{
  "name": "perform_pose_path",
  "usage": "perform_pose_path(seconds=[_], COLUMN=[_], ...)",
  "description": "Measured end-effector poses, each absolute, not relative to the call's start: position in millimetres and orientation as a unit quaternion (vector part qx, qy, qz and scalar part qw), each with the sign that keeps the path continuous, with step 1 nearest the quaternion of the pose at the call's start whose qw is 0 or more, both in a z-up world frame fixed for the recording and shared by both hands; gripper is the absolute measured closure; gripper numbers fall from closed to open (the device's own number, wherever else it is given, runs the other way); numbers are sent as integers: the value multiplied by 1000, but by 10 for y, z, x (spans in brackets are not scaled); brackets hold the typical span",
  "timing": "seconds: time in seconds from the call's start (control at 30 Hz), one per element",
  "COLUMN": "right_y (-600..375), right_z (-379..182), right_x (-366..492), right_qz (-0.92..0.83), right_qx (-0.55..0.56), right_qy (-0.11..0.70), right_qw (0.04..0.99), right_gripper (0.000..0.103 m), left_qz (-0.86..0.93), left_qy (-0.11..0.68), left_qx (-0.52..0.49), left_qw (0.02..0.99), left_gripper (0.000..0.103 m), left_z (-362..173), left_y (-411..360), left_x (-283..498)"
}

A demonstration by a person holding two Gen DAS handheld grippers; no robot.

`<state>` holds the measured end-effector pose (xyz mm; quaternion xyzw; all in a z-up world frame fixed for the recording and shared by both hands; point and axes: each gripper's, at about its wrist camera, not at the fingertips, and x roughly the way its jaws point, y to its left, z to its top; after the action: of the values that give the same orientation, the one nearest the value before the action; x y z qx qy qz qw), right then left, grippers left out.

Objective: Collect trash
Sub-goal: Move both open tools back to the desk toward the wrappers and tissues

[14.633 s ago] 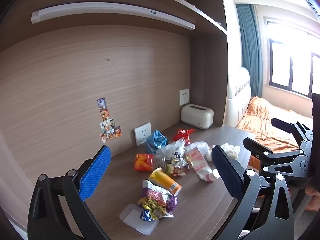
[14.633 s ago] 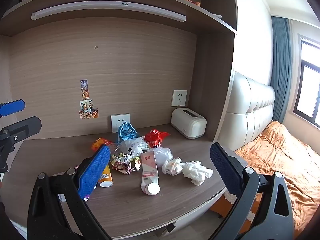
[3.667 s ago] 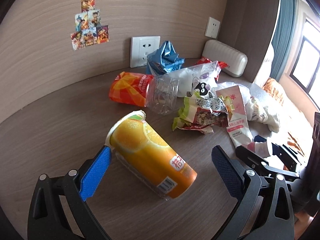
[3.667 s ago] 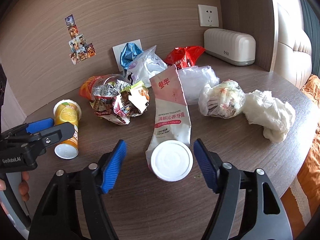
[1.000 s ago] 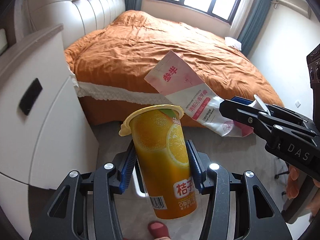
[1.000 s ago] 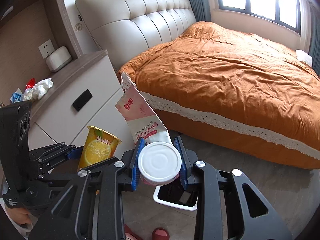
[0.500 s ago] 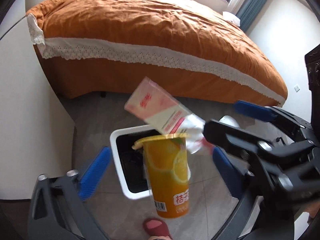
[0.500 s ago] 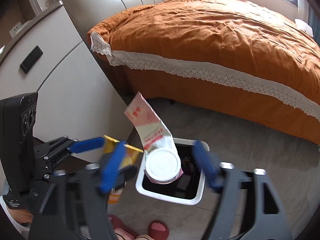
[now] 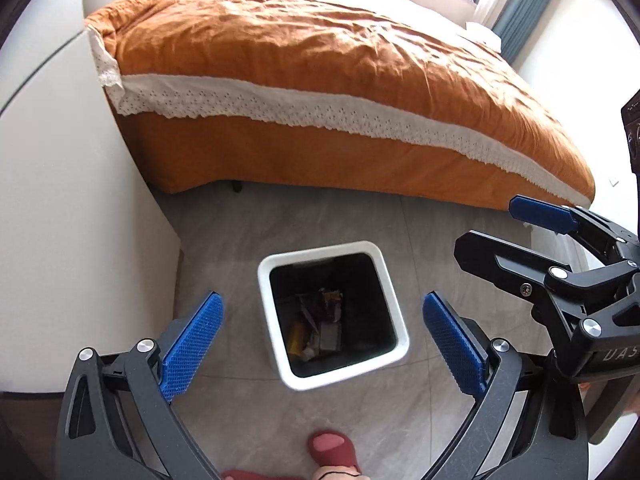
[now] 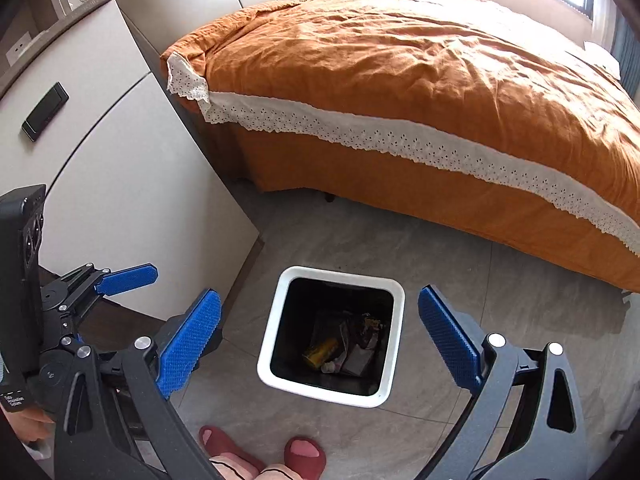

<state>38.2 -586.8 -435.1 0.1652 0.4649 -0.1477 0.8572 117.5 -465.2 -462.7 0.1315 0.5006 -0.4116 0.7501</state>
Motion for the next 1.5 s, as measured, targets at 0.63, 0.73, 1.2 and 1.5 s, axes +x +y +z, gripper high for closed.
perform_pose_path(seconds=[0.63, 0.73, 1.2, 1.5], right_y=[-4979, -4736, -3403, -2771], right_z=[-2349, -2060, -1288, -1006], right_x=[758, 866, 1416, 1689], right_qz=[-57, -30, 89, 114], right_qx=[98, 86, 33, 12], right_qy=[359, 341, 288, 271], right_qw=[927, 936, 953, 956], right_gripper=[4, 4, 4, 4], left_qz=[-321, -292, -165, -126], left_qy=[387, 370, 314, 297], left_qx=[73, 59, -8, -42], left_qw=[862, 880, 935, 945], left_gripper=[5, 5, 5, 5], left_z=[-2455, -2163, -1350, -1156], left_y=[-3417, -3076, -1510, -866], left_x=[1201, 1239, 1405, 1406])
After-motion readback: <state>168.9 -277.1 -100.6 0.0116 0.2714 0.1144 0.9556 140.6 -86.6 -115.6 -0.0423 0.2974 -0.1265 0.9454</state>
